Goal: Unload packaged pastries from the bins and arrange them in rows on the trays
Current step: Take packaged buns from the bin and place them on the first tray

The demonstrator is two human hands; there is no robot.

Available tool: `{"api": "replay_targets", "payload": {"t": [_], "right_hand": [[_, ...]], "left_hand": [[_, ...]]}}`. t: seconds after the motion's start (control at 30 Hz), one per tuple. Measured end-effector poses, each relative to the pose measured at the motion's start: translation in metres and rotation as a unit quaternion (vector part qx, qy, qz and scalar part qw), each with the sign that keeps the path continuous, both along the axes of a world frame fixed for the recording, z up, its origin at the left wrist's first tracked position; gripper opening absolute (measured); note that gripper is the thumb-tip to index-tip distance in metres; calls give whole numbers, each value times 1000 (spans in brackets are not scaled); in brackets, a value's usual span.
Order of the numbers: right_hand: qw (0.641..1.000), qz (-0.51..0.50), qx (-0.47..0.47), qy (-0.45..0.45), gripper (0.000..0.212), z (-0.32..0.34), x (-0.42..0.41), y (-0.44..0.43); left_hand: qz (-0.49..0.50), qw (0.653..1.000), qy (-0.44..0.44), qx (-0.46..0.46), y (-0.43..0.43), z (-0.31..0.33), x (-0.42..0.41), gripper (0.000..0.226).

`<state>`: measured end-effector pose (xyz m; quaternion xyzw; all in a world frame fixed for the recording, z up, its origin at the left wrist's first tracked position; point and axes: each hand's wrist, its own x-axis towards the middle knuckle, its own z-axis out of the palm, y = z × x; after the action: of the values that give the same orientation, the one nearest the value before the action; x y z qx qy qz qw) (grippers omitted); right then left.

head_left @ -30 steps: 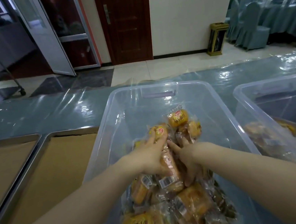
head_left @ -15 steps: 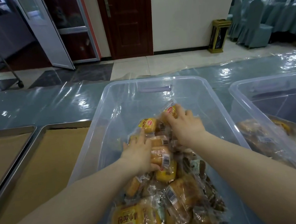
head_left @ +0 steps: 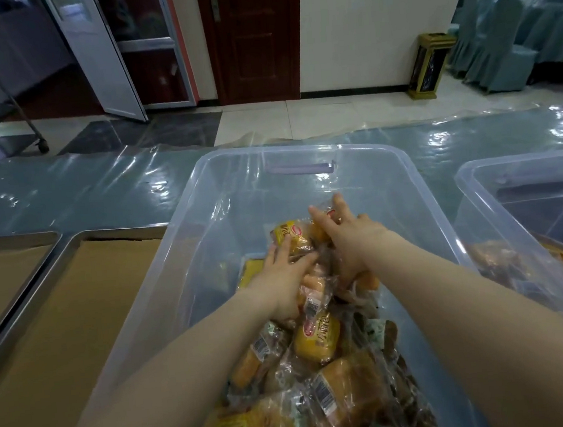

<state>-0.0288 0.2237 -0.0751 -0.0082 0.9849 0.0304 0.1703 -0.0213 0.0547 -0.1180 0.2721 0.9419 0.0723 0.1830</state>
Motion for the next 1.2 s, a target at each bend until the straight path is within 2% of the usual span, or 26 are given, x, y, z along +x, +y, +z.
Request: {"api": "replay_targets", "payload": {"t": [0.1, 0.2, 0.27, 0.37, 0.53, 0.63, 0.73, 0.83, 1.0, 1.07, 1.2], "right_hand": [[999, -19, -42, 1, 125, -4, -5, 4], [994, -36, -97, 25, 76, -2, -10, 9], [993, -37, -106, 46, 51, -2, -10, 8], [990, -37, -112, 74, 39, 0, -6, 5], [973, -76, -157, 149, 39, 35, 3, 3], [949, -92, -228, 198, 32, 64, 14, 0], [911, -90, -317, 249, 31, 87, 31, -11], [868, -85, -396, 287, 27, 112, 54, -42], [758, -77, -559, 326, 27, 146, 90, -117], [746, -71, -585, 311, 27, 154, 101, -155], [744, -45, -613, 261, 26, 153, 120, -241]], "left_hand": [[-1, 998, 47, 41, 1, -2, 0, 79], [-15, 990, 123, 61, 4, 2, 7, 53], [-25, 986, 151, 60, 4, 5, 10, 49], [-38, 983, 176, 38, 2, 14, 15, 48], [-69, 970, 234, 10, -10, 53, 23, 44], [-82, 950, 294, 60, -25, 85, 36, 45], [-83, 916, 368, 139, -58, 115, 56, 41], [-45, 901, 395, 177, -101, 142, 73, 41], [73, 882, 389, 256, -190, 157, 100, 59], [113, 869, 384, 292, -229, 153, 110, 62], [196, 838, 363, 357, -308, 127, 131, 74]]}}
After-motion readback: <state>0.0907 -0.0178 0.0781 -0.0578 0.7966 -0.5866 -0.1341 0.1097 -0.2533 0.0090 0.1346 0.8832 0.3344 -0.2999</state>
